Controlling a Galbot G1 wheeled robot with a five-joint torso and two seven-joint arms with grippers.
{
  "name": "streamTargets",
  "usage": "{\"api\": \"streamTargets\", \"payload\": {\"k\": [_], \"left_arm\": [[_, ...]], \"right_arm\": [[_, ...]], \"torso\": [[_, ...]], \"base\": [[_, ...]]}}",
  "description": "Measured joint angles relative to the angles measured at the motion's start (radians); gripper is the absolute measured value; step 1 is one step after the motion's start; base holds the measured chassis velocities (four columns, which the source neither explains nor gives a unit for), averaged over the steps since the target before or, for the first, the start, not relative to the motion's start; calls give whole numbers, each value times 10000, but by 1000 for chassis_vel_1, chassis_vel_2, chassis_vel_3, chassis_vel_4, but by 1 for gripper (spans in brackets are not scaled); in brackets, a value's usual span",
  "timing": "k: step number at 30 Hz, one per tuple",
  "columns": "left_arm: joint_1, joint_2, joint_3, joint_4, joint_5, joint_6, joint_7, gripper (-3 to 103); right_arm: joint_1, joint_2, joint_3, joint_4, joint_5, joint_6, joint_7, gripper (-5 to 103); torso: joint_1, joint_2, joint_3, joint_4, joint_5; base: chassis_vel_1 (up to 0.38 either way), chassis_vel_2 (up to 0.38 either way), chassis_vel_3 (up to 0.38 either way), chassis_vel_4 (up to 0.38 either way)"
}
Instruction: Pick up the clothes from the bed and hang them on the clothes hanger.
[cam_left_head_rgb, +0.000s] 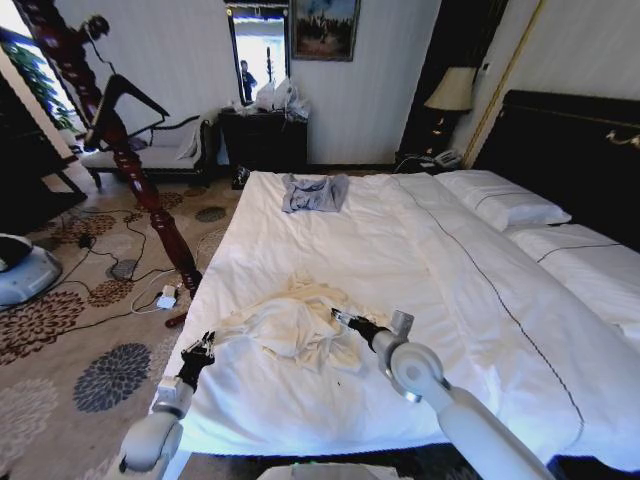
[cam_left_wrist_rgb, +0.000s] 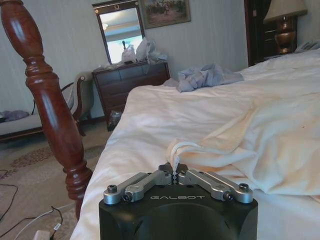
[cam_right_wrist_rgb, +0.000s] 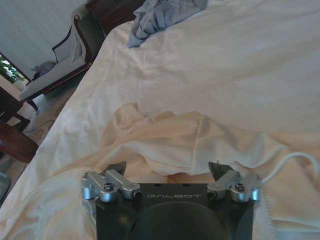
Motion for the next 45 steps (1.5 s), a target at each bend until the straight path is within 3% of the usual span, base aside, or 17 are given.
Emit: {"api": "streamTargets", "payload": {"k": [5, 11, 13, 15, 17, 18, 20, 22, 23, 25, 28, 30, 33, 38, 45], "left_arm": [[-15, -36, -47, -136, -66, -61, -1, 1], [10, 29, -132, -166, -115, -137, -10, 1], [26, 31, -138, -165, -126, -183, -12, 1], [33, 22, -138, -158, -144, -210, -15, 1], [52, -1, -138, -154, -226, -229, -28, 1], [60, -9, -138, -154, -244, -237, -31, 1], [84, -37, -140, -153, -273, -278, -36, 1], [87, -44, -141, -153, -276, -285, -36, 1], [88, -58, -141, -156, -279, -289, -40, 1], [83, -106, -135, -186, -280, -294, -49, 1], [72, -137, -106, -223, -281, -298, -53, 1], [45, -170, -57, -239, -274, -299, -58, 1], [12, -180, -31, -237, -270, -298, -63, 1], [-112, -172, -31, -236, -352, -299, -112, 1], [-300, -48, -140, -365, -760, -299, -169, 1]], "right_arm": [[521, 416, -445, -653, -2, -134, 102, 86], [943, 766, -799, -1232, -118, -195, 132, 96], [1052, 840, -883, -1417, -248, -152, 93, 86], [1095, 856, -909, -1474, -294, -121, 73, 86], [1156, 867, -965, -1547, -453, -27, 30, 75], [1169, 862, -982, -1557, -537, 2, 26, 75], [1221, 780, -1065, -1616, -1101, 56, 23, 58], [1230, 747, -1085, -1638, -1313, 64, -1, 58], [1241, 697, -1110, -1683, -1630, 91, -73, 54], [1254, 489, -1195, -1868, -2637, 307, -523, 42], [1267, 384, -1223, -1922, -2900, 440, -770, 37], [1282, 259, -1225, -1938, -3134, 618, -1173, 27], [1278, 173, -1210, -1937, -3323, 727, -1464, 21], [1385, -155, -1081, -1760, -3744, 1036, -2355, 2], [2418, -332, -945, -1705, -3731, 1310, -2878, 0]], "torso": [[0, -1, 0, -1, 1], [1, -1, 0, 0, 0], [1, -1, 0, 0, 2], [2, -1, 1, 0, 1], [2, -1, 0, 0, 1], [2, -1, 0, 0, 2], [1, -1, 0, 0, 1], [2, -1, 0, 0, 1], [1, -1, 0, 0, 1], [2, -1, 1, -1, 2], [2, -1, 0, -1, 2], [1, -1, 0, 1, 3], [2, -1, 0, 0, 3], [1, -1, 0, -2, 2], [1, -1, 1, 1, 2]], "base": [[0, 0, 0, 0], [0, 0, 0, 0], [0, 0, 0, 0], [0, 0, 0, 0], [0, 0, 0, 0], [0, 0, 0, 0], [0, 0, 0, 0], [0, 0, 0, 0], [0, 0, 0, 0], [0, 0, 0, 0], [0, 0, 0, 0], [0, 0, 0, 0], [0, 0, 0, 0], [0, 0, 0, 0], [0, 0, 0, 0]]}}
